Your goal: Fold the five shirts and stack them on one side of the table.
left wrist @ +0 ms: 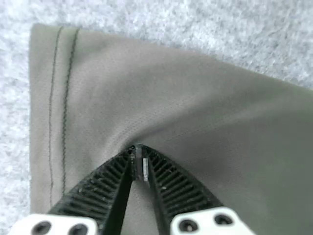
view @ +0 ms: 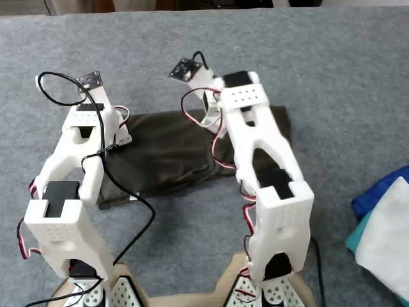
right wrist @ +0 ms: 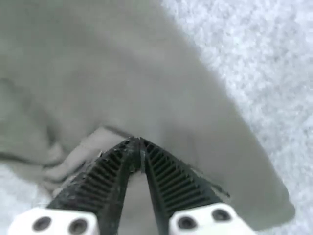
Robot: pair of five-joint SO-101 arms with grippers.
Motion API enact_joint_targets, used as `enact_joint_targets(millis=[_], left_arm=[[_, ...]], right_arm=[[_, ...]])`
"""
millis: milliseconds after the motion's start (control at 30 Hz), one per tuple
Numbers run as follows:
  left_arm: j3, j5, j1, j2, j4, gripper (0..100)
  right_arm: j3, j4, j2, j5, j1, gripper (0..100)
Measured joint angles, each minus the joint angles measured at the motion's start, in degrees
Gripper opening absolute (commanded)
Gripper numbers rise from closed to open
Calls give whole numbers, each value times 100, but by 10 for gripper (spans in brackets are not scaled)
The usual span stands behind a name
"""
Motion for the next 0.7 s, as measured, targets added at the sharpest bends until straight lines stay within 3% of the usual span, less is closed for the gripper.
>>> enact_joint_targets(millis=[267, 500, 700], left_arm=[[0, 0, 0, 0, 0, 21], [0, 0, 0, 0, 0, 21], [0, 0, 0, 0, 0, 21]], right_arm=[[791, 668, -1222, 501, 202, 5], [2752, -554, -1776, 475, 26, 5], [2936, -1363, -1477, 378, -193, 5]])
